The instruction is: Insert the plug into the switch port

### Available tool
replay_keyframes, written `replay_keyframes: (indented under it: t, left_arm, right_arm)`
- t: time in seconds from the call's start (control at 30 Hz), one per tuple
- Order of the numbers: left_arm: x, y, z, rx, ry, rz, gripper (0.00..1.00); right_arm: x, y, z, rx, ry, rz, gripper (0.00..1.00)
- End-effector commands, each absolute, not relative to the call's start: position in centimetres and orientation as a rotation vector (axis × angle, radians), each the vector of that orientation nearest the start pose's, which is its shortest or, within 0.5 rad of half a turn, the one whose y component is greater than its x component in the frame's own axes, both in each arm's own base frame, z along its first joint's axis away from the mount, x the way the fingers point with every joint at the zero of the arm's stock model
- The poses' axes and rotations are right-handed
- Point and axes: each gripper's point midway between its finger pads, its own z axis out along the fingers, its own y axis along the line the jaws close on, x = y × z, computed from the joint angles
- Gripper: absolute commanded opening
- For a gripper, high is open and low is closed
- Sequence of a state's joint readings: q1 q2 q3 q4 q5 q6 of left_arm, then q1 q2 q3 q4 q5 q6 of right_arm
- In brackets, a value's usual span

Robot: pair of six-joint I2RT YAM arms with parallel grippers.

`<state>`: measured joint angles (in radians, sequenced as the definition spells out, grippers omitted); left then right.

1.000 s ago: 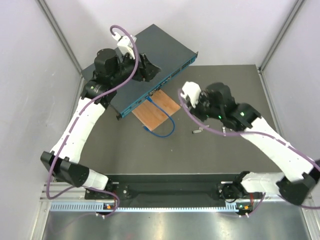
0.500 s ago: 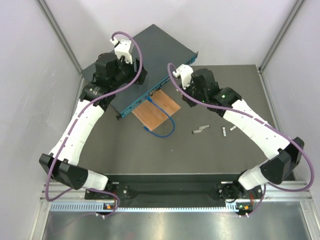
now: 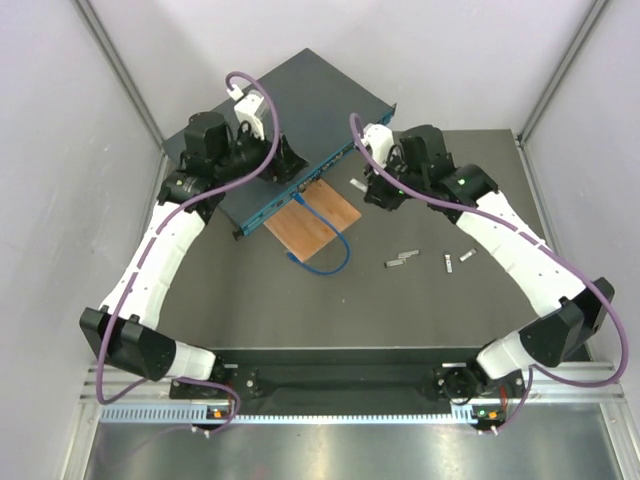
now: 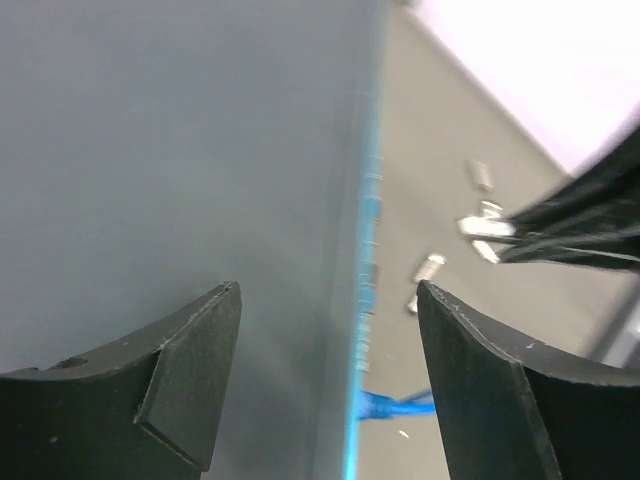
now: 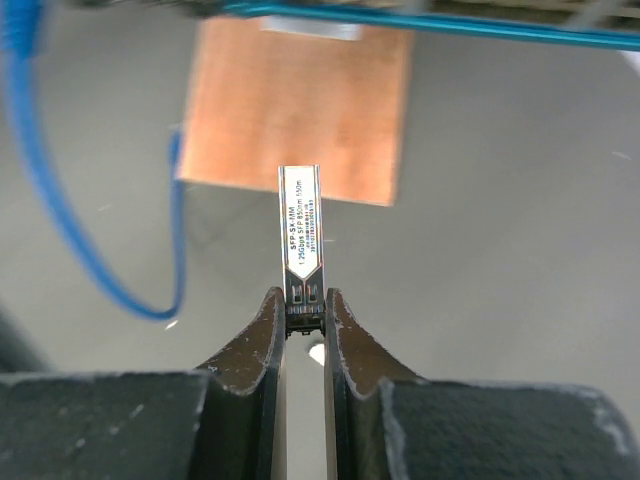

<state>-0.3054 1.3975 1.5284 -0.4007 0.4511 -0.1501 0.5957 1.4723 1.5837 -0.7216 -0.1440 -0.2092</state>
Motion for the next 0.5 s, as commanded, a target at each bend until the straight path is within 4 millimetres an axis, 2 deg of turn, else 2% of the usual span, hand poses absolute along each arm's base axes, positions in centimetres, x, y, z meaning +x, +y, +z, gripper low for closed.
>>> replay_keyframes:
  t: [0.0, 0.03, 0.13, 0.23, 0.33, 0.37, 0.4, 0.47]
  left_arm:
    - [33.2, -23.1, 41.2, 0.71, 1.555, -0.95, 0.75]
    - [30.3, -23.9, 42.0, 0.844, 1.467, -1.044, 0.75]
    - [27.4, -24.7, 41.6, 1.048, 1.322, -1.019, 0.75]
    - [25.7, -24.9, 40.5, 1.208, 1.242, -0.95, 0.75]
    - [23.9, -25.3, 39.5, 1.395, 1.105, -0.839, 0.74]
    - [23.4, -25.0, 38.7, 1.396, 1.154, -0.862, 0.74]
    - [22.8, -25.5, 38.5, 1.475, 1.074, -0.806, 0.73]
    - [21.2, -26.0, 36.4, 1.57, 1.089, -0.788, 0.73]
  right_arm:
    - [29.2, 26.2, 31.4, -1.08, 1.891, 0.62, 0.0]
    - [28.1, 26.3, 31.5, -1.12, 1.896, 0.668, 0.0]
    - [24.7, 27.4, 31.4, -1.241, 1.867, 0.859, 0.0]
    - [22.4, 27.9, 30.8, -1.31, 1.856, 0.997, 0.0]
    - [21.0, 28.2, 30.4, -1.346, 1.857, 1.092, 0.0]
    - [21.0, 28.1, 30.4, -1.346, 1.861, 1.093, 0.0]
    - [20.7, 28.3, 30.4, -1.354, 1.858, 1.119, 0.0]
    - [20.5, 28.4, 30.4, -1.353, 1.857, 1.147, 0.0]
